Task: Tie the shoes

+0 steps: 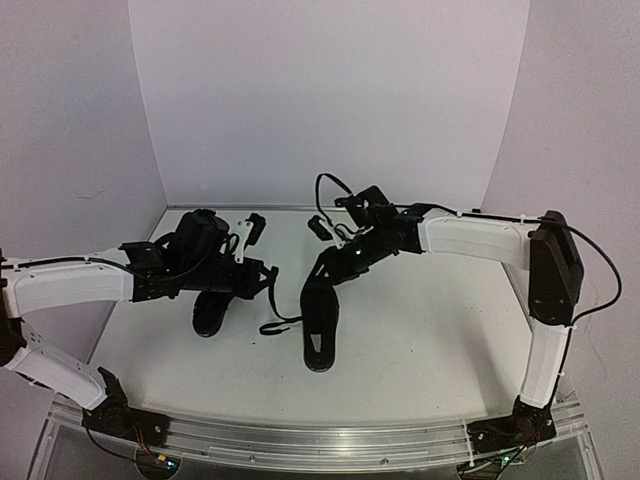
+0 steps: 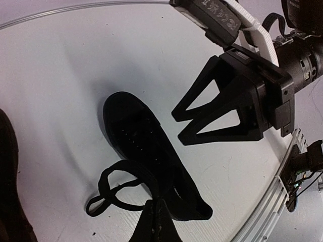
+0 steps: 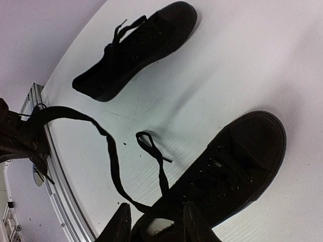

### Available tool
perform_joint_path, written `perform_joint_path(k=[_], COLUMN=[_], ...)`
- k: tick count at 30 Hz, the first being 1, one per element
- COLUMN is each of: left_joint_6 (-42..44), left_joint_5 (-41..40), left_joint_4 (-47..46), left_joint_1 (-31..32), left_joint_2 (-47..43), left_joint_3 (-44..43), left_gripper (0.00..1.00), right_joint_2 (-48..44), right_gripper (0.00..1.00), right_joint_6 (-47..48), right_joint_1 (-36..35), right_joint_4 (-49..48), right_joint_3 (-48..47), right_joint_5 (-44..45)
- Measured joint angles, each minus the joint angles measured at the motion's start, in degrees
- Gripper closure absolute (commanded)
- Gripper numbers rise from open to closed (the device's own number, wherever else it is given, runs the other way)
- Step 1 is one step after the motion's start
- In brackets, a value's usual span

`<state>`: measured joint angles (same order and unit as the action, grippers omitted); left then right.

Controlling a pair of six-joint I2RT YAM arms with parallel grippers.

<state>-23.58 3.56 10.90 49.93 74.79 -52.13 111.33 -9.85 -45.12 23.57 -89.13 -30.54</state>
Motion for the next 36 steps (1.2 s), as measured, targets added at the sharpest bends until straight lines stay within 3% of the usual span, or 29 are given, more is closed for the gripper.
perform_joint_path(k=[12,23,36], left_joint_6=[-3.46,-8.76,-11.01], left_joint_5=[5.86,5.96,5.74], left_joint_4=[-6.53,-8.49,-11.61], left_joint_1=[0.16,0.16,0.16], left_joint_2=[3.20,0.60,-0.29], left_joint_3=[2.81,12.30,13.54], left_gripper=[1.00,1.00,1.00], right_joint_2=[6.15,7.67,11.29], right_gripper=[0.73,0.74,0.76], right_joint_6=[8.47,12.44,16.86], right_joint_1=[-0.59,-4.00,-7.19], right_joint_4=[6.29,8.32,12.14], right_joint_3=[-3.06,-5.46,-9.76], right_joint_5=[1.92,5.92,12.14])
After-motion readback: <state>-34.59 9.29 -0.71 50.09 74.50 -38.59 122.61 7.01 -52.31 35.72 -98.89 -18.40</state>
